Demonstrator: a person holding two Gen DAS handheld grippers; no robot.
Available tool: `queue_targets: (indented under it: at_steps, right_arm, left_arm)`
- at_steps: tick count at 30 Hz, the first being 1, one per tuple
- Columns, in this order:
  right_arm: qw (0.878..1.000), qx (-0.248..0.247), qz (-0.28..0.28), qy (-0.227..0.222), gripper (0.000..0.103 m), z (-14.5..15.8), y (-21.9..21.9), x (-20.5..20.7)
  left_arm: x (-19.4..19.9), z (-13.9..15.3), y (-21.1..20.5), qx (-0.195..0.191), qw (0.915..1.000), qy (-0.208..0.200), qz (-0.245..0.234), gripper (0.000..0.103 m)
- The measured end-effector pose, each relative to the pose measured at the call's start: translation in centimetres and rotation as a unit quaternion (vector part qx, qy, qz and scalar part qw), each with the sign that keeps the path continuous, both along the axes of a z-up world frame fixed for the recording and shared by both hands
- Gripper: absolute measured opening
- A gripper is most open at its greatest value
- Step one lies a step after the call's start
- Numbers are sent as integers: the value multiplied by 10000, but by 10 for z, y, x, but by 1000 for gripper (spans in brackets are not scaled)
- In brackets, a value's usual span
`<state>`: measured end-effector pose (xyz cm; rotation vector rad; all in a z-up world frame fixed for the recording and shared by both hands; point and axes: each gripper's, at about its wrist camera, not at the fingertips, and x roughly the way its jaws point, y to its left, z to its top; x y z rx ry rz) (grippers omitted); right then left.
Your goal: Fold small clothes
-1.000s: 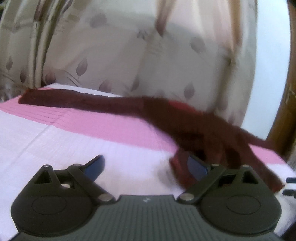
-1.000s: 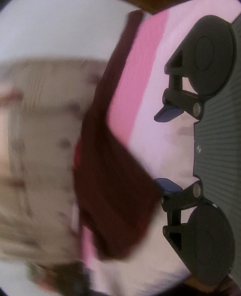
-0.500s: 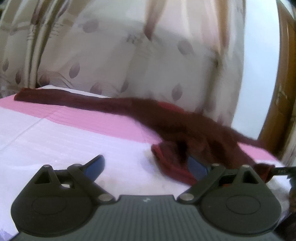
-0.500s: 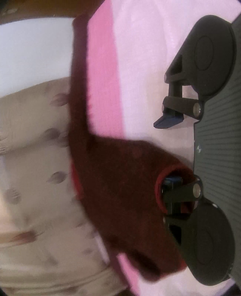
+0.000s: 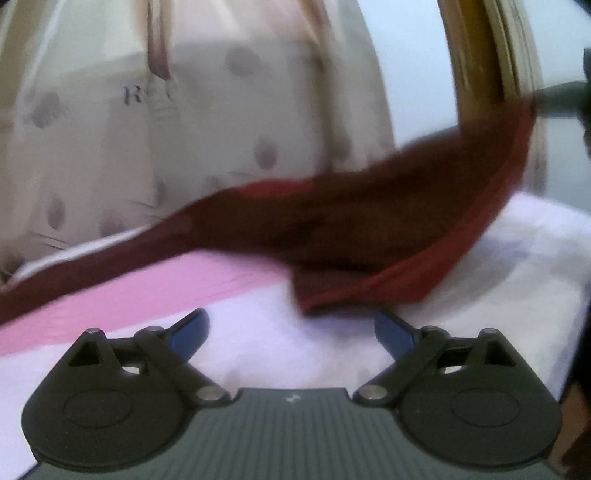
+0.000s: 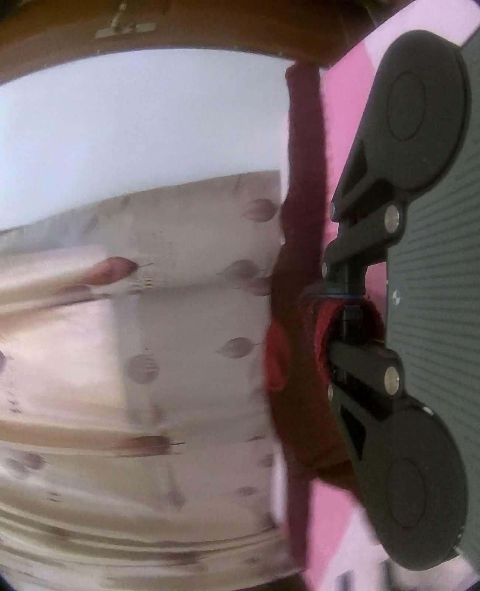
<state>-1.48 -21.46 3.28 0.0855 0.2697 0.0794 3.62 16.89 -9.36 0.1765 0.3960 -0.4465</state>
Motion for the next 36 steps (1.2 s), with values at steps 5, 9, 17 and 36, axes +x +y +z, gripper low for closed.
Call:
queue_targets:
  at_steps: [5, 9, 17, 36]
  right_arm:
    - [9996, 282, 43, -73, 4, 16, -4, 16]
    - [9990, 420, -5, -152, 4, 26, -10, 24]
    - [9972, 669, 11, -320, 4, 54, -21, 49]
    - [9927, 1187, -194, 48, 4, 20, -48, 30]
  left_arm:
    - [15, -3, -26, 337, 9990, -31, 278, 97]
    - [28, 0, -36, 508, 9982, 101, 313, 96]
    - [54, 7, -79, 875, 9952, -21, 434, 97]
    - [92, 16, -52, -1245, 9829, 487, 1266, 96]
